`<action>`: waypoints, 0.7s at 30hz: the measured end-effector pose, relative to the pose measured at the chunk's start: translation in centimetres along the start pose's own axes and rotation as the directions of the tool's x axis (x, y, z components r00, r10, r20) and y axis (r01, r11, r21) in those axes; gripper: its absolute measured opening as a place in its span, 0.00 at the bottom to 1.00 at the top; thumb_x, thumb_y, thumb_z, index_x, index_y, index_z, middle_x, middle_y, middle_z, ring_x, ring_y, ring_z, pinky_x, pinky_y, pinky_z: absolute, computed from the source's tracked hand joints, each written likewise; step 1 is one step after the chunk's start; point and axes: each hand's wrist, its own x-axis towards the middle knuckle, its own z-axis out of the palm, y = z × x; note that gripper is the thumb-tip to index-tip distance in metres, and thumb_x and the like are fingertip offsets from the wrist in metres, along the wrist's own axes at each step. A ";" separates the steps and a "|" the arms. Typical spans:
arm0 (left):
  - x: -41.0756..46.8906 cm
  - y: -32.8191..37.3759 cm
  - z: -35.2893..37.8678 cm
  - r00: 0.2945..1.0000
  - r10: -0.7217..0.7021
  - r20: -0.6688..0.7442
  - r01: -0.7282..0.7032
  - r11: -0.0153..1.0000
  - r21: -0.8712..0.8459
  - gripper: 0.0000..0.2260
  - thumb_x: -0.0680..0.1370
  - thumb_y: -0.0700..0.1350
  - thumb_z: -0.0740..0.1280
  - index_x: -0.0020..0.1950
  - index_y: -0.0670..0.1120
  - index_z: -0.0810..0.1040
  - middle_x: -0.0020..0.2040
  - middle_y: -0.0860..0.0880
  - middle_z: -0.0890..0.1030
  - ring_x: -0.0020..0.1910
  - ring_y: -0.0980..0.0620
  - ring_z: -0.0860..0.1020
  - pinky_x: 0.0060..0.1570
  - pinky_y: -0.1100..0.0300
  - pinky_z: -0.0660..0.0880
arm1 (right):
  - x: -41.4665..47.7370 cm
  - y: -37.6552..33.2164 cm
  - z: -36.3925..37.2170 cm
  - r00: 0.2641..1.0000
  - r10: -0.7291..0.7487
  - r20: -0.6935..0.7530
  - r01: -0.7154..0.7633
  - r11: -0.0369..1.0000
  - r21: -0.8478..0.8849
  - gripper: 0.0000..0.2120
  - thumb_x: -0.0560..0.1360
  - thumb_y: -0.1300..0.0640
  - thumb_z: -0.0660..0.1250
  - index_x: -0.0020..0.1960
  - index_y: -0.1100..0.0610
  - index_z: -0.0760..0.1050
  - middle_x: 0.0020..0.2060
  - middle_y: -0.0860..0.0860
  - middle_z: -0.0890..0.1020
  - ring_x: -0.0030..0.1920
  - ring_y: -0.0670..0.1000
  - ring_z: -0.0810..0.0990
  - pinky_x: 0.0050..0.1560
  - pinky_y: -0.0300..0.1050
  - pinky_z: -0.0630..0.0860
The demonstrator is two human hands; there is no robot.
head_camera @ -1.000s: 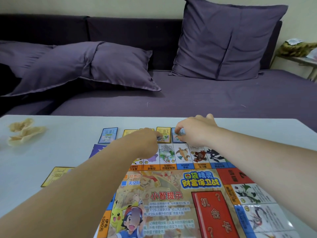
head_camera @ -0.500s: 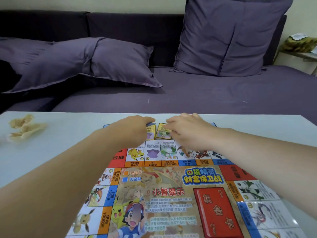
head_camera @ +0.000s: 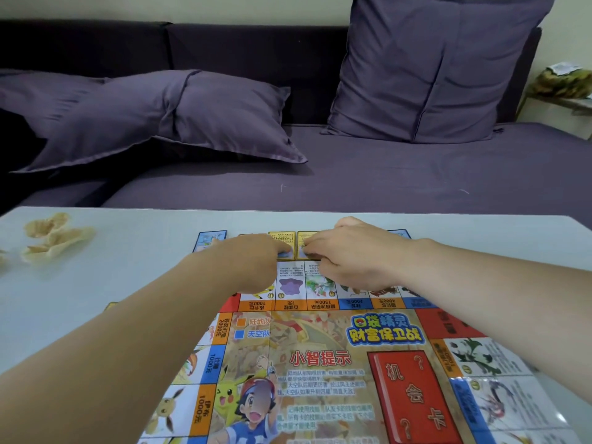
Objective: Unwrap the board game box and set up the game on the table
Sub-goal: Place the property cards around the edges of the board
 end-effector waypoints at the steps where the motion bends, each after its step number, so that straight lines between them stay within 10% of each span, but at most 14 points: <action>1: 0.0 0.0 0.0 1.000 -0.001 0.004 0.001 1.000 0.001 0.28 0.78 0.34 0.53 0.75 0.57 0.58 0.74 0.50 0.64 0.68 0.47 0.67 0.63 0.52 0.68 | 0.0 0.0 0.0 1.000 0.001 0.003 -0.001 1.000 -0.003 0.13 0.76 0.55 0.48 0.42 0.54 0.70 0.39 0.48 0.73 0.40 0.53 0.70 0.59 0.51 0.67; 7: -0.2 0.1 -0.2 1.000 0.004 0.019 -0.004 1.000 0.020 0.28 0.78 0.35 0.52 0.75 0.58 0.59 0.73 0.51 0.64 0.68 0.47 0.67 0.66 0.49 0.67 | -1.0 0.3 -1.1 0.998 0.006 -0.069 0.002 0.993 0.115 0.13 0.76 0.58 0.50 0.53 0.51 0.73 0.51 0.46 0.77 0.51 0.55 0.73 0.61 0.51 0.66; 11: -0.6 0.2 -0.3 0.999 0.004 0.035 -0.005 1.000 0.031 0.27 0.79 0.36 0.53 0.74 0.58 0.59 0.74 0.52 0.63 0.69 0.47 0.66 0.68 0.43 0.63 | -3.0 3.0 -2.6 0.944 0.279 -0.178 -0.214 0.924 0.316 0.20 0.79 0.61 0.51 0.69 0.55 0.70 0.69 0.49 0.71 0.69 0.50 0.68 0.70 0.45 0.62; 21: -0.5 4.0 -0.6 0.989 0.135 -0.053 -0.132 0.990 0.047 0.26 0.79 0.37 0.54 0.75 0.57 0.58 0.74 0.54 0.60 0.71 0.48 0.64 0.70 0.39 0.50 | -7.0 4.0 -0.5 0.966 0.227 0.125 -0.252 0.937 0.242 0.20 0.82 0.59 0.50 0.72 0.56 0.66 0.71 0.51 0.66 0.71 0.52 0.63 0.71 0.46 0.59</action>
